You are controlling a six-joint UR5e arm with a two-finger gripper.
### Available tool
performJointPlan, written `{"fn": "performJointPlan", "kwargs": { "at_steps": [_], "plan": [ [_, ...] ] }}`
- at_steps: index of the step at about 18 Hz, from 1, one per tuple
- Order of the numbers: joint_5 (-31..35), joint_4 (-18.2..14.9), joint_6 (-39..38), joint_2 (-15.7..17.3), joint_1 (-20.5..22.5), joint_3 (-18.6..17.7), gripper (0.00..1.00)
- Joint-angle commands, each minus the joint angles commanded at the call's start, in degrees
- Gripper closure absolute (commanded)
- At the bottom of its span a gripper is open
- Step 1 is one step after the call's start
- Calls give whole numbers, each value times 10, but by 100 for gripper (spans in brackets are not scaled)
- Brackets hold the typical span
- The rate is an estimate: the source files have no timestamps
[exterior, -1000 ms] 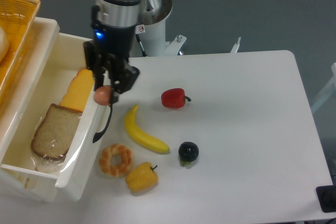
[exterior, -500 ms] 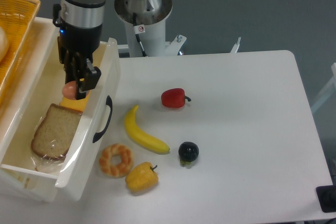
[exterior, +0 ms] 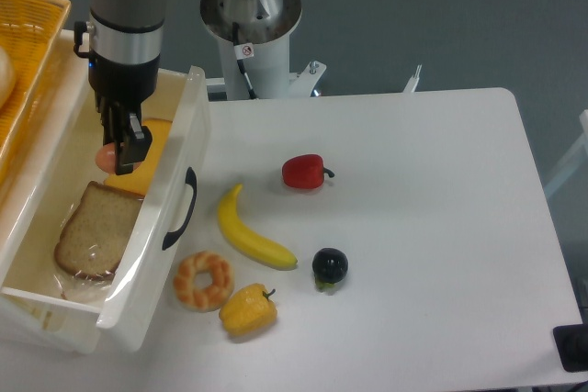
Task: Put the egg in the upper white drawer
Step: 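Lower the egg into the drawer beside the cheese slice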
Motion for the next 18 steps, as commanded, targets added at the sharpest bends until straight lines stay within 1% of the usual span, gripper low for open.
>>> {"fn": "performJointPlan", "kwargs": {
  "at_steps": [18],
  "plan": [
    [2, 0, 10, -22, -18, -9, 75]
  ]
}}
